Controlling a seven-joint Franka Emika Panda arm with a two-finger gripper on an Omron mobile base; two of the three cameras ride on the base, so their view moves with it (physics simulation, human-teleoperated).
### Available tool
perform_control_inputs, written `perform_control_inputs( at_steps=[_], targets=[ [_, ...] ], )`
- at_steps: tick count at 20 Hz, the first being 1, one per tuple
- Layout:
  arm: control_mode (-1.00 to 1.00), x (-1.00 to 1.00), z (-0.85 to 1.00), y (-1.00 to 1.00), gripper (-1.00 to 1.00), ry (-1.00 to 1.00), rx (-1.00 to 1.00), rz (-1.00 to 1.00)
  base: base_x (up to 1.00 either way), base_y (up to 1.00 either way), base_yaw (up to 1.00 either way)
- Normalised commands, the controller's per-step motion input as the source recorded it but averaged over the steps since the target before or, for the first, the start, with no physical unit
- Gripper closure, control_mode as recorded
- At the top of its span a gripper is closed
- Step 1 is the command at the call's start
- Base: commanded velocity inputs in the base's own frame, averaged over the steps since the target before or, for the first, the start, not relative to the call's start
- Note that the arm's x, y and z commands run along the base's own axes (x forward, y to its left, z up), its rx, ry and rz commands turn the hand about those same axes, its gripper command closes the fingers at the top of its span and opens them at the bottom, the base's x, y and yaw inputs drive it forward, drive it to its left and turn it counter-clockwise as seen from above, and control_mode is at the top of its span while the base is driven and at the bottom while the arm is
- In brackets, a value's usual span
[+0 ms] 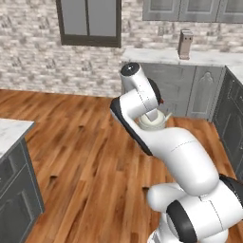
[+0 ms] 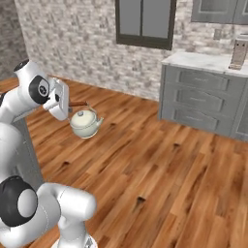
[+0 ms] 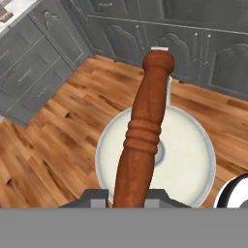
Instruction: The kettle is done boiling. Turn off the stove, then wait for 300 timesteps before moving the kettle to the dining table.
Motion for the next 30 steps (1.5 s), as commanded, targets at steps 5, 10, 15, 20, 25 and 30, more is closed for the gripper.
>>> perform_control_inputs(
  at_steps=[5, 10, 15, 20, 25, 30],
  targets=[
    [1.00, 0.00, 0.00, 0.00, 1.00, 0.00, 0.00, 0.00, 0.71, -0.02, 0.00],
    [1.00, 0.00, 0.00, 0.00, 1.00, 0.00, 0.00, 0.00, 0.68, -0.03, 0.05],
    [1.00, 0.00, 0.00, 0.00, 1.00, 0.00, 0.00, 0.00, 0.49, 0.00, 0.14],
    [1.00, 0.00, 0.00, 0.00, 1.00, 0.00, 0.00, 0.00, 0.50, 0.00, 0.20],
    [1.00, 0.00, 0.00, 0.00, 1.00, 0.00, 0.00, 0.00, 0.54, -0.06, 0.26],
    [1.00, 0.00, 0.00, 0.00, 1.00, 0.00, 0.00, 0.00, 0.58, -0.15, 0.29]
  ],
)
